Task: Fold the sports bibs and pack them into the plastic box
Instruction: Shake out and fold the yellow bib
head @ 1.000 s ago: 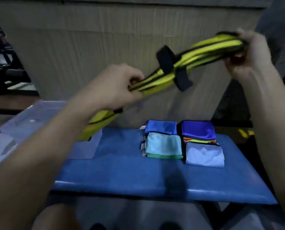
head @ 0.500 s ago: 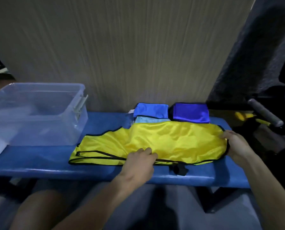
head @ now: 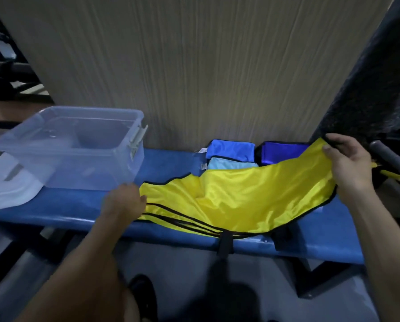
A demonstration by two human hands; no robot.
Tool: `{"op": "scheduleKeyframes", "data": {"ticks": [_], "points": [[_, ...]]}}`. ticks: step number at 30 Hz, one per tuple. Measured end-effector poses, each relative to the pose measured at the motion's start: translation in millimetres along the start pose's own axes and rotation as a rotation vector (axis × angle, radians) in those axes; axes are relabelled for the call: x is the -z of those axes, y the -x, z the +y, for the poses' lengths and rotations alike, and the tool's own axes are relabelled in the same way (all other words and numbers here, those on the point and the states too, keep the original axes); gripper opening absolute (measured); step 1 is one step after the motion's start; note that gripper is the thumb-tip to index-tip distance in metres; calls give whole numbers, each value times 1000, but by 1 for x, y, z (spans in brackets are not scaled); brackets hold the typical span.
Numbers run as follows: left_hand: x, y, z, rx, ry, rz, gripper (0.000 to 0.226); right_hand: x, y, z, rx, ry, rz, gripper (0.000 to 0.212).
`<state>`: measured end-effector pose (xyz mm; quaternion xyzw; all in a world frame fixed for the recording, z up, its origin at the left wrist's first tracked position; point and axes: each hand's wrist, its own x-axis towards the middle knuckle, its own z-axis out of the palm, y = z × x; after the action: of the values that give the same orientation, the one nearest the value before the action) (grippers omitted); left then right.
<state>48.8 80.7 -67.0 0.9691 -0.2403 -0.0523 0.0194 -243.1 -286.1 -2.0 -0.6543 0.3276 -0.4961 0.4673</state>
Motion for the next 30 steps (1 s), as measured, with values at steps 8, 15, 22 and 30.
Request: {"op": "scheduleKeyframes", "data": {"ticks": [8,15,22,30], "points": [[-18,0,-29,128,398,-49,50,-17,7,-10,-8,68,55,25],[-10,4,-52,128,735,125,32,-11,8,-13,-21,171,56,25],[-9,-4,-41,101,582,-134,60,-22,16,-16,-47,194,46,25],[30,6,-26,71,1445,-227,20,-24,18,-15,51,217,5,21]]}}
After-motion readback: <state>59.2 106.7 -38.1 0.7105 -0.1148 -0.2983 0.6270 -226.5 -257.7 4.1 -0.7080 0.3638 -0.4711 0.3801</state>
